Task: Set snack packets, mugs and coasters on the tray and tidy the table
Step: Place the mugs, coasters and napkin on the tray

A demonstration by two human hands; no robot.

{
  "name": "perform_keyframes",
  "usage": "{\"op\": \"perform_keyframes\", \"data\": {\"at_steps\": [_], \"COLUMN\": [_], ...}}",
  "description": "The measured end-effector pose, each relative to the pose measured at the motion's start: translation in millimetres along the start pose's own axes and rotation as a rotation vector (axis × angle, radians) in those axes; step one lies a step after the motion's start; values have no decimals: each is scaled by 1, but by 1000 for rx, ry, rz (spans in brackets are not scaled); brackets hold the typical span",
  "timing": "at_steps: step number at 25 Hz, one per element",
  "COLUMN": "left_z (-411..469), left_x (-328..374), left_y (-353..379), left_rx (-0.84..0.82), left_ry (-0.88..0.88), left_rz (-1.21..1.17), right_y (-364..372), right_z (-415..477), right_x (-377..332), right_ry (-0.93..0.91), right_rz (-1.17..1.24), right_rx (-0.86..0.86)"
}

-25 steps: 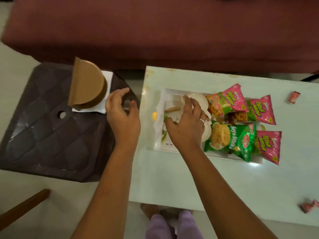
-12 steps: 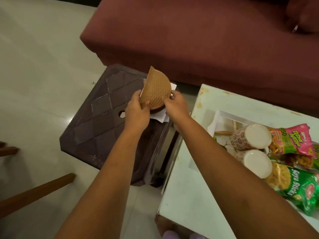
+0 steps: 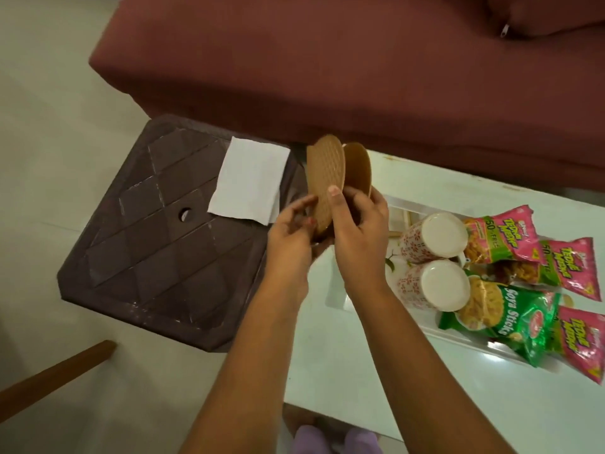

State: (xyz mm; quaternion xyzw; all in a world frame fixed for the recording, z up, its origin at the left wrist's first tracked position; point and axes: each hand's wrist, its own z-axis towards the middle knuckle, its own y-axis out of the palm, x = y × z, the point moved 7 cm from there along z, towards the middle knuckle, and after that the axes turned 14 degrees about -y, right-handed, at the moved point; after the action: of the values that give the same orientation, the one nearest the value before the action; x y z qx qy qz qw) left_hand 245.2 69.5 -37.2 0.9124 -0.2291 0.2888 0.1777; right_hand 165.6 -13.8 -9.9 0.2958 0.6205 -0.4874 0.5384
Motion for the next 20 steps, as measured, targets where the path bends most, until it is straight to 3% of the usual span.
{"op": "perform_keyframes", "data": {"at_steps": [5, 9, 15, 20], "left_z": [2, 9, 23, 31], "left_x": [-81, -106, -113, -113], "left_y": [48, 56, 53, 65], "left_rx": [-144, -55, 1, 27], "left_ry": [-213, -141, -109, 21], "left_rz": [120, 425, 477, 668], "right_y": [-63, -74, -62, -56], "right_z": [-38, -64, -69, -62], "right_x": [49, 83, 117, 131], "right_ry": [72, 84, 113, 54], "right_rz": [-235, -286, -294, -343], "right_rx": [47, -45, -159, -251]}}
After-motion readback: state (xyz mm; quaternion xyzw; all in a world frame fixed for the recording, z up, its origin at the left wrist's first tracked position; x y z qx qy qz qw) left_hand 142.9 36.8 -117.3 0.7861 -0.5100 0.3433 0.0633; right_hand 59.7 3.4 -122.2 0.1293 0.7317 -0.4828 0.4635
